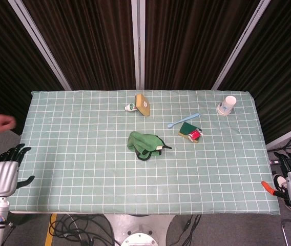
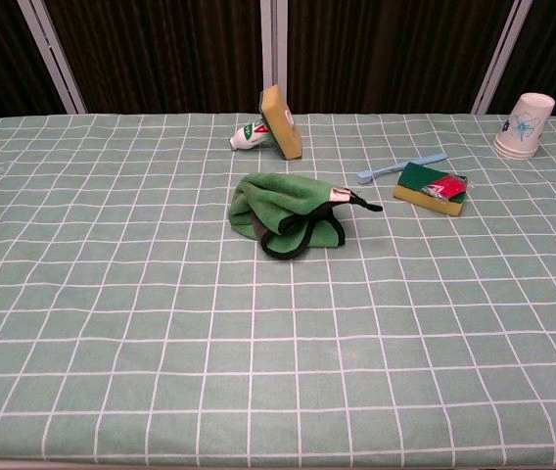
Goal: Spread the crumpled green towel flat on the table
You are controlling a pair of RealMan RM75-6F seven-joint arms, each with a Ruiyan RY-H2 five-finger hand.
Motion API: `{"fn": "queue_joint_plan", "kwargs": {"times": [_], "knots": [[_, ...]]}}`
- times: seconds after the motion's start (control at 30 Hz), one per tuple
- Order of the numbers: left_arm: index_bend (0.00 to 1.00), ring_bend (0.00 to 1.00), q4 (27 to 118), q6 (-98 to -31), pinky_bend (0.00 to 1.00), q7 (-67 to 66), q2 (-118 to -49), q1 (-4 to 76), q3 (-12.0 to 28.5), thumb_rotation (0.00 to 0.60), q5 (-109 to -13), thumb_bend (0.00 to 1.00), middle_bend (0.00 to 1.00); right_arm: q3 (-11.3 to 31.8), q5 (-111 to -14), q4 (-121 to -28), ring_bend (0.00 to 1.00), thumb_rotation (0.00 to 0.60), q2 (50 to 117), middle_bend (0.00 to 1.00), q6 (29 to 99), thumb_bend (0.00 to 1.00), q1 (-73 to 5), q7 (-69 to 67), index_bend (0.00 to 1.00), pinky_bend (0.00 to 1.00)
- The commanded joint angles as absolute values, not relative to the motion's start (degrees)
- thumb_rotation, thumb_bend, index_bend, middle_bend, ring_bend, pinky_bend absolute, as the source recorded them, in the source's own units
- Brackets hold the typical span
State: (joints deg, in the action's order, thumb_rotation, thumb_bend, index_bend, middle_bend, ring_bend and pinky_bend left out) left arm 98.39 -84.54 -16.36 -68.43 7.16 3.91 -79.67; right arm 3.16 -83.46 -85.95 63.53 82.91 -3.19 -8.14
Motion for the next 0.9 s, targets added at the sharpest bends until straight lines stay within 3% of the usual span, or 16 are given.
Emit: {"fn": "queue_joint_plan", "kwargs": {"times": [0.03,0.3,0.57,0.9], "knots": [[0.26,0.21,98.44,-84.33,0.28,-16.48,-68.49,7.18,3.83,0.6,-79.58,0.09,0.26,3.22,-83.52,-85.86,0.05,0.51,63.63,0.14,83.02,0.09,-3.17,-8.23,0.13,0.05],[0.26,0.21,98.69,-84.75,0.28,-16.57,-68.65,7.13,3.76,0.6,-80.44,0.09,0.26,3.66,-85.0,-86.24,0.05,0.508,63.98,0.14,82.64,0.1,-4.27,-9.93,0.22,0.05],[0.26,0.21,99.35,-85.61,0.28,-16.3,-68.25,7.17,3.91,0.6,-81.93,0.09,0.26,5.8,-87.08,-89.49,0.05,0.536,64.17,0.14,70.54,0.09,-14.35,-9.34,0.3,0.05],[0.26,0.21,99.74,-86.02,0.28,-15.51,-67.46,6.43,3.88,0.6,-81.35,0.09,0.26,10.23,-87.4,-77.93,0.05,0.557,78.55,0.14,54.54,0.09,-31.72,-9.61,0.32,0.05]]}}
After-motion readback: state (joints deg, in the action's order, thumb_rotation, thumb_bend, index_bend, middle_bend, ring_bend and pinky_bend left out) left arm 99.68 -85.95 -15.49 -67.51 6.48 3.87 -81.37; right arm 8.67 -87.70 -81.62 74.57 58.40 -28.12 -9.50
